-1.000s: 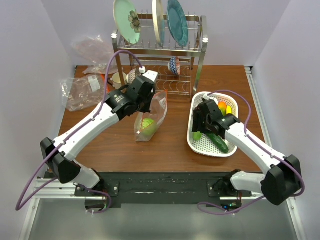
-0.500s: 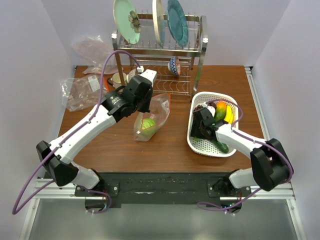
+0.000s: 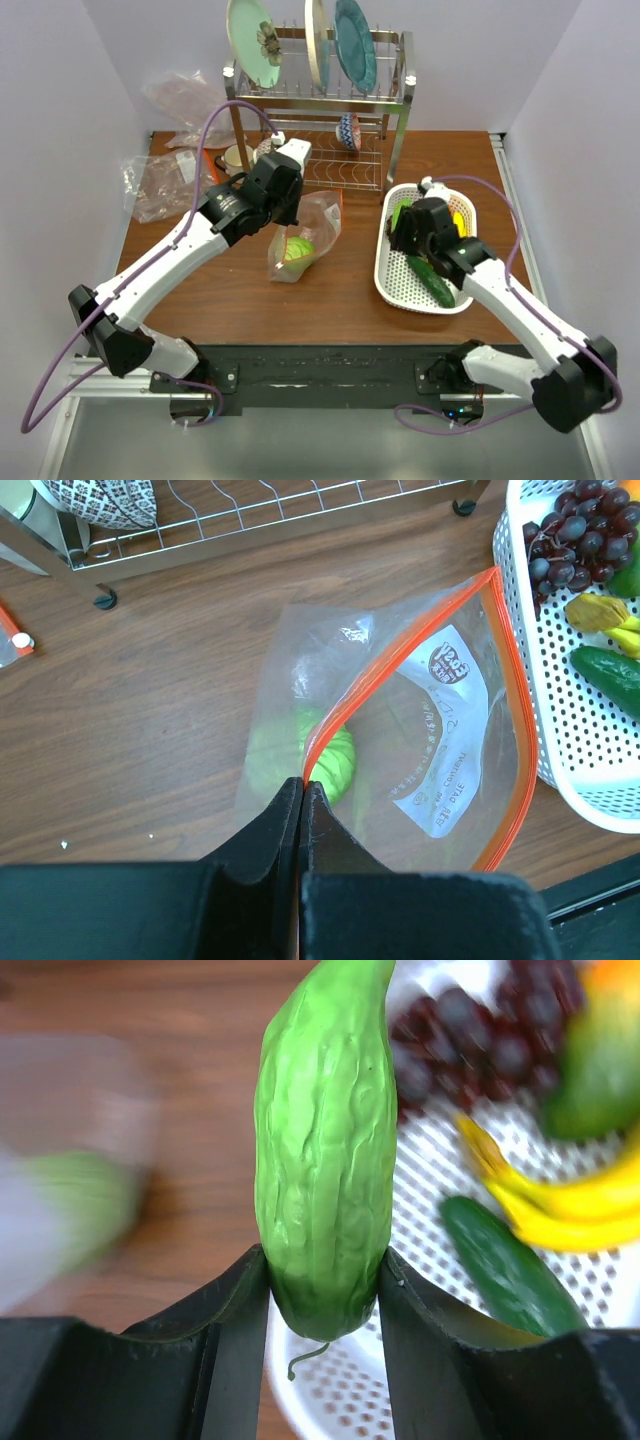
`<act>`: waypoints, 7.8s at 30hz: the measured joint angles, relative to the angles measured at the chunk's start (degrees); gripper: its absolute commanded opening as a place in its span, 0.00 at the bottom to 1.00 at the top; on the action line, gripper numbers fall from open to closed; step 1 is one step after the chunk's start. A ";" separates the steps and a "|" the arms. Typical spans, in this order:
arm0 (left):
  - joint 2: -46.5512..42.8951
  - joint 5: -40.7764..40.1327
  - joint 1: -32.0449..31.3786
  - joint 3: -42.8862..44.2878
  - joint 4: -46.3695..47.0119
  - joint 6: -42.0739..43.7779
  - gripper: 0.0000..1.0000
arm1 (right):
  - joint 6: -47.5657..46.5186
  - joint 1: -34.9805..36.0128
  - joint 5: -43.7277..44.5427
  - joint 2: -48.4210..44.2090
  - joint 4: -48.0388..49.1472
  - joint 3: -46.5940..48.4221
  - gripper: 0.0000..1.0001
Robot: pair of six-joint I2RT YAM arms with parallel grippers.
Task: Place the food in the zip-top bag and seal the zipper
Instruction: Pick up the fake vegetable from the bin, then place the fake vegetable in the zipper food storage bag, then pick up the fake vegetable from the bin, then place the fake vegetable in the zipper food storage bag, then pick up the fake fruit from the bin.
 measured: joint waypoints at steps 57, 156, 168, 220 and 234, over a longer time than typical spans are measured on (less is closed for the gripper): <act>-4.50 5.11 -0.02 -6.29 6.29 0.04 0.00 | 16.26 7.63 -35.60 16.98 0.00 24.87 0.73; -2.45 5.79 0.04 -4.98 5.86 1.73 0.00 | 4.85 5.86 -29.35 5.49 45.11 9.68 0.28; -1.79 7.32 3.74 -4.98 5.84 1.31 0.00 | 4.35 11.21 -18.27 14.01 61.64 2.97 0.32; -2.56 17.77 12.63 -6.91 7.34 1.95 0.00 | -8.66 -3.69 -1.90 2.16 12.04 7.26 0.68; -2.64 19.06 12.63 -7.69 7.82 2.86 0.00 | -14.01 -18.43 -11.56 20.57 -6.32 12.81 0.55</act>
